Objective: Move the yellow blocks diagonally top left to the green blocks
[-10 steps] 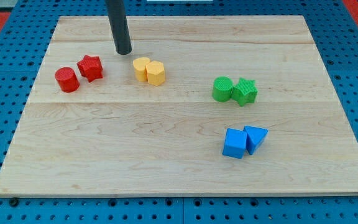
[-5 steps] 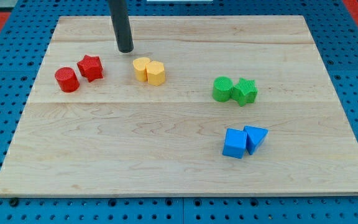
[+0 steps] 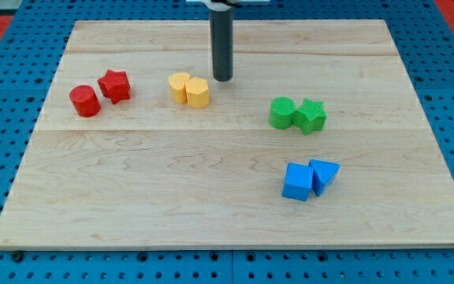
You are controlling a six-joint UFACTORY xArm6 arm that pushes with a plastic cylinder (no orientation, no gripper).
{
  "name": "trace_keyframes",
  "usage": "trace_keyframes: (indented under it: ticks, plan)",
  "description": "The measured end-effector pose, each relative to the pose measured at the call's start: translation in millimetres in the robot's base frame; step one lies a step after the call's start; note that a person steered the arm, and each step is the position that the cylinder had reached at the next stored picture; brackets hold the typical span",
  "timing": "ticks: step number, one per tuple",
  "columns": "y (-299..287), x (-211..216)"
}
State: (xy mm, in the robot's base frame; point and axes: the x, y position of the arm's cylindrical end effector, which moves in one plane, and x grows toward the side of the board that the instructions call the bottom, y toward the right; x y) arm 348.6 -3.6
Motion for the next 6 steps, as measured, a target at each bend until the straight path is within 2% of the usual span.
trace_keyframes:
  ticks: [1, 2, 4, 6]
  plan:
    - [-4, 38]
    - [-6, 57]
    - [-44, 68]
    - [-45, 49]
